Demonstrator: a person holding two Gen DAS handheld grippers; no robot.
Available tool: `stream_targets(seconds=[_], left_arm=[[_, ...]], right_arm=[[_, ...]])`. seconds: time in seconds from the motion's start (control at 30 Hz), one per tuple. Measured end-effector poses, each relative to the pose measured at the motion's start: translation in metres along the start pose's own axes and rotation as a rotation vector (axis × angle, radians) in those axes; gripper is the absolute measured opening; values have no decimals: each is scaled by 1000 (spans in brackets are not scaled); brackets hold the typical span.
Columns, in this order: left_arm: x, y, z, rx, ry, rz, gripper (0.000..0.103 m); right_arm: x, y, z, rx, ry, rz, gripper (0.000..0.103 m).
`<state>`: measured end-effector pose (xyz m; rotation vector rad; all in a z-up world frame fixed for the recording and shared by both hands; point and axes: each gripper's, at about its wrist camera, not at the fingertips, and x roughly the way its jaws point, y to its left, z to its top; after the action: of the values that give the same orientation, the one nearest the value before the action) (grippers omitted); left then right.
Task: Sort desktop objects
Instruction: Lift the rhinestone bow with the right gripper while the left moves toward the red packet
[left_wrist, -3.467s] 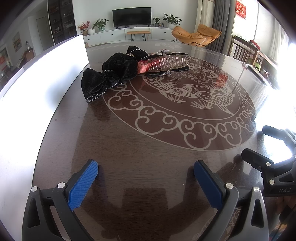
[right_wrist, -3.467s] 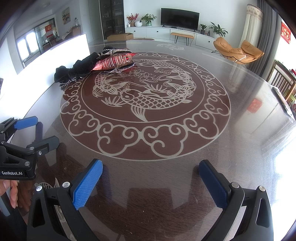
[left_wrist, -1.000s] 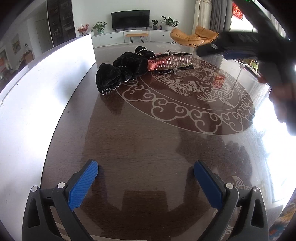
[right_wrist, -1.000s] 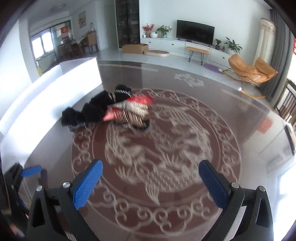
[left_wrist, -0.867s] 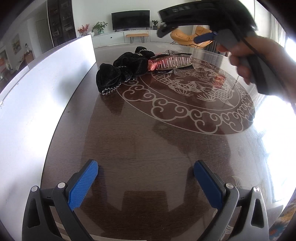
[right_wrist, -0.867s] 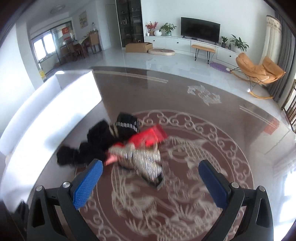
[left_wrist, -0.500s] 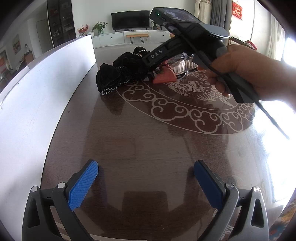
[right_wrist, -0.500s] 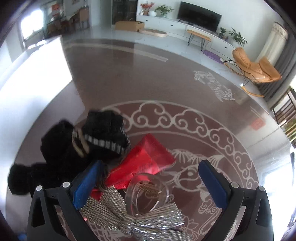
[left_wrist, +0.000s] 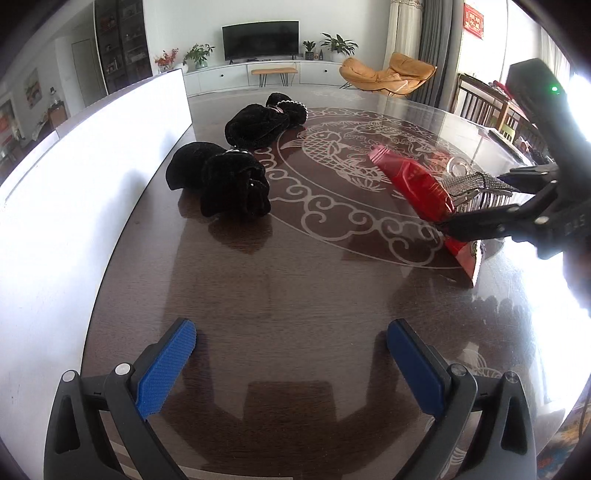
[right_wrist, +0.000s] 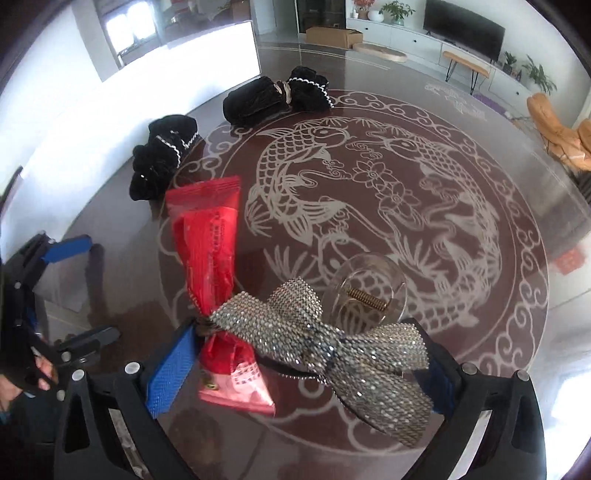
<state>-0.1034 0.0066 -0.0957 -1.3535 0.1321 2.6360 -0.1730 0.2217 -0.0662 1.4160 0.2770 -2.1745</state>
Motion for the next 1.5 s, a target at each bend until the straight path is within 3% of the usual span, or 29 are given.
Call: stream_targets(seconds=[0.13,0.27,0.37,0.5,0.57,0.77,0.9,0.97,1.07,1.13,1.2,1.27,1.4,1.5], left_arm=[[1,0,2,0,-1,0,103],[0,0,1,1,-1,0,103],[1,0,2,1,-1,-1,103],[0,-1,1,1,-1,-1,103],[0,0,1,1,-1,-1,103],[1,1,2,0,-1,-2,103],[1,1,2,1,-1,-2,103],[1,1,2,1,-2,-2,103],[1,1,1,1,-1,-2,103],[1,1,1,1,-1,-2,103],[1,1,1,1,-2,-3,103],[1,1,2,1,-2,-3,103],[1,1,2,1,-2,-3,103],[1,1,1,1,-2,-3,103]], right_arm=[[-34,-13,-12,132,-126,72,103],[-51,-28,-13,256,-248,-14,103],[-41,-29,-9,260,-193,-129,103],[-27,5,-20,155,-125,-3,103],[-31,17,-23,114,-148,22,103],[-29,-19,-20,195,-188,-111,103],[-23,-34,-24,172,-174,-90,95],[-27,-27,-27,109,-184,-38,94],[-28,-8,-26,16,-201,-32,94],[-23,-4,-22,9,-199,-42,88],[-15,-7,-17,20,-175,-81,57],[-12,-15,-18,48,-177,-101,51],[-23,-43,-34,164,-210,-211,50],[-34,-63,-54,234,-224,-237,51]])
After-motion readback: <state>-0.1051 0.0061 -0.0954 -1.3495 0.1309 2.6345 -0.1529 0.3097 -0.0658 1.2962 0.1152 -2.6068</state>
